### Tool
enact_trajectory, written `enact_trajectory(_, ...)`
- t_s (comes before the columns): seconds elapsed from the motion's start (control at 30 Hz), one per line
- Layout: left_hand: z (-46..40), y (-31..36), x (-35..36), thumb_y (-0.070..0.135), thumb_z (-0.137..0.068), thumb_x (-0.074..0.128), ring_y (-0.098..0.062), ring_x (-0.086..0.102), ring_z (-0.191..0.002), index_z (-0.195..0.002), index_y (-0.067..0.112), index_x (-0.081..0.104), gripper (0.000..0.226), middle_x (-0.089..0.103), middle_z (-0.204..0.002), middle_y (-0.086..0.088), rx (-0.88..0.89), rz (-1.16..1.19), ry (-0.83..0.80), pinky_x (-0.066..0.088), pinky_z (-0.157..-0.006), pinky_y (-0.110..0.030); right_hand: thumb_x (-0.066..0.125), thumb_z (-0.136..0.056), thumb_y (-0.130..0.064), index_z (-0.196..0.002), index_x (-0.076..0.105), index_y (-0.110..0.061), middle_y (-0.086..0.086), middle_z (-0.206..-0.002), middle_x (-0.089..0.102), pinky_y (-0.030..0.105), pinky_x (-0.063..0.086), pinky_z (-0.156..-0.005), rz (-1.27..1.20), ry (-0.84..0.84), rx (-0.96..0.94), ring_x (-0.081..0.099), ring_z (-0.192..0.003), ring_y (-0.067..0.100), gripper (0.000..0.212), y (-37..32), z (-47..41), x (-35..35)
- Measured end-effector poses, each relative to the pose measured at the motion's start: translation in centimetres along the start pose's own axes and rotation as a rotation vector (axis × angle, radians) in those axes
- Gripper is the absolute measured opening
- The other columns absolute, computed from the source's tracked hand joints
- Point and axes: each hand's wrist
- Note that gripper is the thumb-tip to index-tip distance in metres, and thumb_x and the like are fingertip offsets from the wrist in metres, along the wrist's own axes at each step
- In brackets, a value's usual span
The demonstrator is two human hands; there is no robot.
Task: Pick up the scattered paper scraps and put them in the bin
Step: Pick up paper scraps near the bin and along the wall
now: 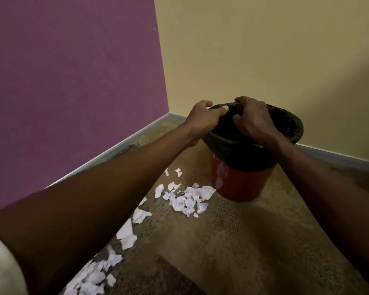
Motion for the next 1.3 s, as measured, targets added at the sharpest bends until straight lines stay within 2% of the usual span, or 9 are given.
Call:
enact_trajectory(0.13,4.1,-0.5,-6.5,0.048,-0.091,0.056,-0.025,0.052,-0.12,-0.139,0.009,0.046,0.062,0.052,-0.139,-0.01,-0.025,-0.124,0.074,0.046,-0.101,-0.044,0.053,-0.085,-0.01,-0.132,0.056,-0.003,0.017,-0.13,0.061,0.035,0.042,-0.101,-0.102,0.054,-0.143,0.055,-0.121,0.032,0.048,-7.3,1.1,1.0)
enact_trajectory(0.2,6.5,-2.0,-10.4,0.045,-0.094,0.052,-0.024,0.061,-0.098,-0.118,0.004,0.061,0.048,0.064,-0.109,-0.015,-0.014,-0.213,0.129,0.051,-0.089,-0.042,0.053,-0.086,-0.01,-0.131,0.057,-0.005,0.017,-0.131,0.06,0.035,0.042,-0.1,-0.111,0.024,-0.207,0.054,-0.122,0.031,0.046,-11.5,1.8,1.6)
enact_trajectory(0.27,9.2,-3.2,-14.6,0.039,-0.097,0.05,-0.018,0.05,-0.066,-0.085,0.006,0.065,0.038,0.053,-0.073,-0.007,0.01,-0.3,0.196,0.04,-0.066,-0.034,0.052,-0.085,-0.011,-0.131,0.058,-0.006,0.017,-0.13,0.06,0.036,0.043,-0.099,-0.082,-0.006,-0.304,0.055,-0.12,0.031,0.046,-15.7,2.6,2.2)
enact_trajectory(0.33,11.7,-4.0,-19.0,0.033,-0.098,0.048,-0.017,0.041,-0.06,-0.074,0.01,0.06,0.035,0.045,-0.065,-0.003,-0.004,-0.356,0.289,0.034,-0.063,-0.032,0.052,-0.086,-0.011,-0.13,0.058,-0.005,0.017,-0.13,0.061,0.036,0.044,-0.099,-0.055,-0.052,-0.426,0.056,-0.119,0.032,0.045,-19.7,3.7,2.6)
enact_trajectory(0.43,15.1,-5.0,-25.5,0.027,-0.1,0.046,-0.024,0.053,-0.068,-0.098,-0.003,0.064,0.035,0.057,-0.076,-0.016,-0.038,-0.431,0.414,0.038,-0.064,-0.033,0.053,-0.089,-0.014,-0.129,0.059,-0.004,0.015,-0.131,0.061,0.036,0.044,-0.101,-0.054,-0.138,-0.53,0.055,-0.121,0.03,0.041,-25.3,5.5,2.9)
enact_trajectory(0.53,17.6,-6.9,-30.6,0.025,-0.099,0.046,-0.029,0.06,-0.088,-0.117,-0.006,0.056,0.037,0.061,-0.114,-0.027,-0.082,-0.525,0.545,0.04,-0.065,-0.025,0.055,-0.091,-0.013,-0.129,0.059,-0.003,0.016,-0.131,0.06,0.033,0.044,-0.098,-0.027,-0.21,-0.595,0.056,-0.12,0.029,0.039,-29.5,7.3,3.8)
enact_trajectory(0.63,19.8,-10.2,-34.1,0.022,-0.099,0.046,-0.032,0.054,-0.115,-0.131,0.0,0.047,0.039,0.055,-0.13,-0.02,-0.107,-0.633,0.595,0.041,-0.09,-0.032,0.055,-0.091,-0.014,-0.13,0.056,-0.002,0.02,-0.127,0.059,0.03,0.042,-0.085,0.039,-0.273,-0.664,0.057,-0.113,0.032,0.041,-32.5,8.8,5.5)
enact_trajectory(1.07,20.5,-20.2,-37.3,0.012,-0.089,0.059,-0.037,0.055,-0.114,-0.127,0.002,0.047,0.041,0.056,-0.126,-0.021,-0.275,-0.547,0.545,0.049,-0.096,-0.046,0.053,-0.092,-0.012,-0.136,0.045,-0.006,0.021,-0.128,0.051,0.039,0.051,-0.09,0.263,-0.615,-0.767,0.056,-0.107,0.031,0.045,-41.5,12.2,14.3)
enact_trajectory(1.3,26.7,-25.1,-41.8,0.013,-0.097,0.046,-0.034,0.054,-0.115,-0.126,0.002,0.049,0.032,0.056,-0.126,-0.019,-0.358,-0.69,0.462,0.042,-0.094,-0.035,0.058,-0.094,-0.032,-0.143,0.035,-0.011,0.021,-0.137,0.043,0.035,0.042,-0.093,0.391,-0.856,-0.909,0.05,-0.121,0.035,0.058,-41.6,14.2,21.6)
Point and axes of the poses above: each hand's wrist, its own z-axis away from the middle knuckle, its own x-axis out of the palm, y = z × x
